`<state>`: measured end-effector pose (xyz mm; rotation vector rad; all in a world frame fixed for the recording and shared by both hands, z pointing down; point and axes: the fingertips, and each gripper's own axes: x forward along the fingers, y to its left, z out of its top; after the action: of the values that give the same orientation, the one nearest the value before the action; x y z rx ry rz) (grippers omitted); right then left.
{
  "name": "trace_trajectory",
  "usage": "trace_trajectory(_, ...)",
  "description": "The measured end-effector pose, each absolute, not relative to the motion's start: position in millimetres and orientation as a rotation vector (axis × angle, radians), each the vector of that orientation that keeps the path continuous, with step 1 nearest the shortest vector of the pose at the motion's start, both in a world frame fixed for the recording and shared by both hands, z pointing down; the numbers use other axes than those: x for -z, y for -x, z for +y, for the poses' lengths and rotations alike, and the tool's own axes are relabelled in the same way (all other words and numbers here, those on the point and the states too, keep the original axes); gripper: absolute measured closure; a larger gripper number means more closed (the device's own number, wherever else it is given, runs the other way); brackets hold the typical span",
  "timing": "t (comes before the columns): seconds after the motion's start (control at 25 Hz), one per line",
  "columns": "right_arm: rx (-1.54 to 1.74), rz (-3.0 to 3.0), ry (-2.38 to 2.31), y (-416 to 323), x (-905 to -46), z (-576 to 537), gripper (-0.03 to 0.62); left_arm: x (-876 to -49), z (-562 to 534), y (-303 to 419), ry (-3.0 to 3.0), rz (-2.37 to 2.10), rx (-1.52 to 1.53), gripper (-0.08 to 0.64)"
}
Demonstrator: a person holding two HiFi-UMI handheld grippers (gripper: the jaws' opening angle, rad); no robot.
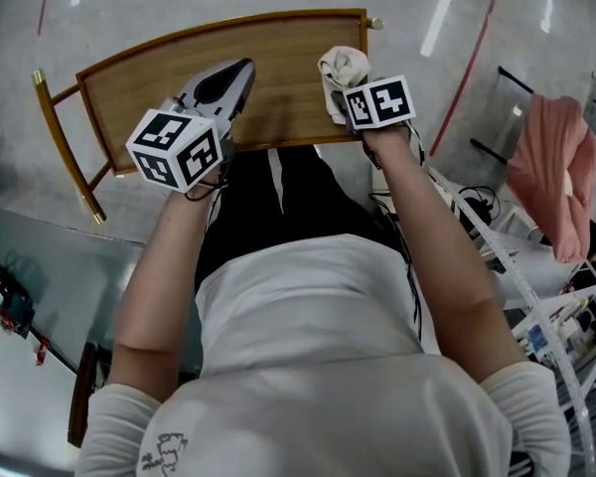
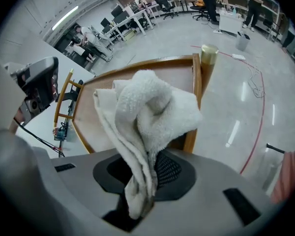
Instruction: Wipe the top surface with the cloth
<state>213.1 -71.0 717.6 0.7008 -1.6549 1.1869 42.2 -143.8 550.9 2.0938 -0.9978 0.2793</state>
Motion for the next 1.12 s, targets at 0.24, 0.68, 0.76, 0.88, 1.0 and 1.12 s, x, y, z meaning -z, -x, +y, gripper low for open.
trace_trajectory(0.24,-1.114,-1.609,-0.68,-219.6,-719.7,-32.1,0.492,-546.2,-111.1,-44.6,-2.076,-1.002,-0.278,0.554)
trace_trajectory(0.68,-1.02,-1.59,-0.689,-220.7,-724.1,-24.7,0.492,-533.2,-80.1,-37.6,-2.065,-1.071,-0.294,0.554)
trace_trajectory(0.76,-1.02,-1.586,-0.692,-219.2,-725.2,-22.1,0.492,-529.5,-76.0,-32.2,-2.059,-1.092,-0.299,0.554)
trace_trajectory(0.88,-1.016,-1.584,-0.68,-210.6,-727.4,-14.1,0.492,-522.4,-68.7,-16.3,-2.031,-1.14,-0.287,0.554)
trace_trajectory(1.0,-1.009,-1.585,-0.674,-199.2,-728.5,-9.3,0.492,-519.4,-62.1,1.7,-2.011,-1.169,-0.276,0.553)
trace_trajectory(1.12,-1.011,-1.588,-0.663,-180.0,-730.2,-5.8,0.492,-522.2,-58.7,20.7,-2.008,-1.169,-0.281,0.552)
